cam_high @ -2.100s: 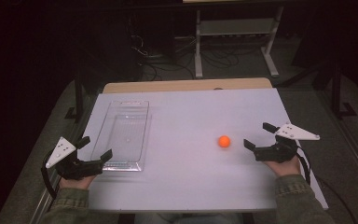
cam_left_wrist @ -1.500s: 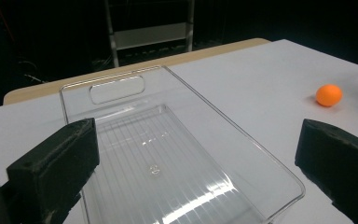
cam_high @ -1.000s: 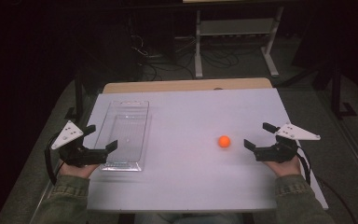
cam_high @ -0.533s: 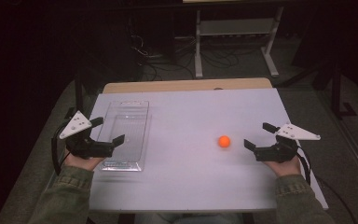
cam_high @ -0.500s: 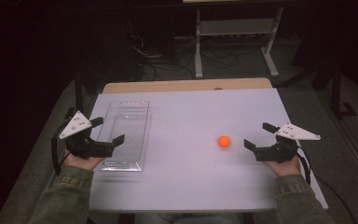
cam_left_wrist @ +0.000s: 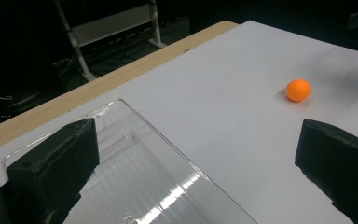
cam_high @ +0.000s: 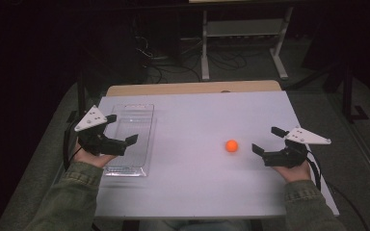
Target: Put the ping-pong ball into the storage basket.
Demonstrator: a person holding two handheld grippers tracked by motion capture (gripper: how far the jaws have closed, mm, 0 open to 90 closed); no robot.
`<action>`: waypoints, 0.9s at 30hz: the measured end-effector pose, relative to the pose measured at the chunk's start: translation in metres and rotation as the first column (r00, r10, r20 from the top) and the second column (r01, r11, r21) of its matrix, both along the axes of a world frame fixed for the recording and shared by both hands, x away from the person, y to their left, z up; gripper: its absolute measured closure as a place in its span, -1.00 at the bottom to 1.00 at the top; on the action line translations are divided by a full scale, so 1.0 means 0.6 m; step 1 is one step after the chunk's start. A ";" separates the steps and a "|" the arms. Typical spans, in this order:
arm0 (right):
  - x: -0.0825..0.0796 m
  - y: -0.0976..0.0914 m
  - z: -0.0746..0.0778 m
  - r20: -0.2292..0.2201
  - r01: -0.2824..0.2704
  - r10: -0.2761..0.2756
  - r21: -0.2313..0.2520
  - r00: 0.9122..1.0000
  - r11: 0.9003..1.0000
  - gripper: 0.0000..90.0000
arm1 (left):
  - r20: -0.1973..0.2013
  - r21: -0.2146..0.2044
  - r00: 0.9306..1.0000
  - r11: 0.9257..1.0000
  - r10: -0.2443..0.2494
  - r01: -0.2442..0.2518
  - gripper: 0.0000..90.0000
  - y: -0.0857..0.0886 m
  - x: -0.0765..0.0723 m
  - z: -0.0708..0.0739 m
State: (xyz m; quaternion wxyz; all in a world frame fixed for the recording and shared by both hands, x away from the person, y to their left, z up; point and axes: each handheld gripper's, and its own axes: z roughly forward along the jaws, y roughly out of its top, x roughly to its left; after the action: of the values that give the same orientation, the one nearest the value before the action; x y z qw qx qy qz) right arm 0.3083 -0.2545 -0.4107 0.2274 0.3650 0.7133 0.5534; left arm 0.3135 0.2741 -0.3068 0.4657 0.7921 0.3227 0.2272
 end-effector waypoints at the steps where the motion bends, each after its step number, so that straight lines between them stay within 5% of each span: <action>1: 0.000 0.000 0.000 0.000 0.000 0.000 0.000 1.000 1.000 -1.00 | 0.000 0.000 1.000 1.000 0.000 0.000 -1.00 0.000 0.000 0.000; 27: 0.000 0.000 0.000 0.001 -0.009 0.009 0.003 1.000 1.000 -1.00 | -0.030 0.051 0.994 0.993 -0.102 0.103 -1.00 -0.066 0.037 0.033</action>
State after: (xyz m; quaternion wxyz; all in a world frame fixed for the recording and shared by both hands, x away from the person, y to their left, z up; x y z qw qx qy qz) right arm 0.3081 -0.2543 -0.4106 0.2246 0.3622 0.7138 0.5557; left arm 0.3360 0.2345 -0.2872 0.4513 0.8226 0.2818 0.2007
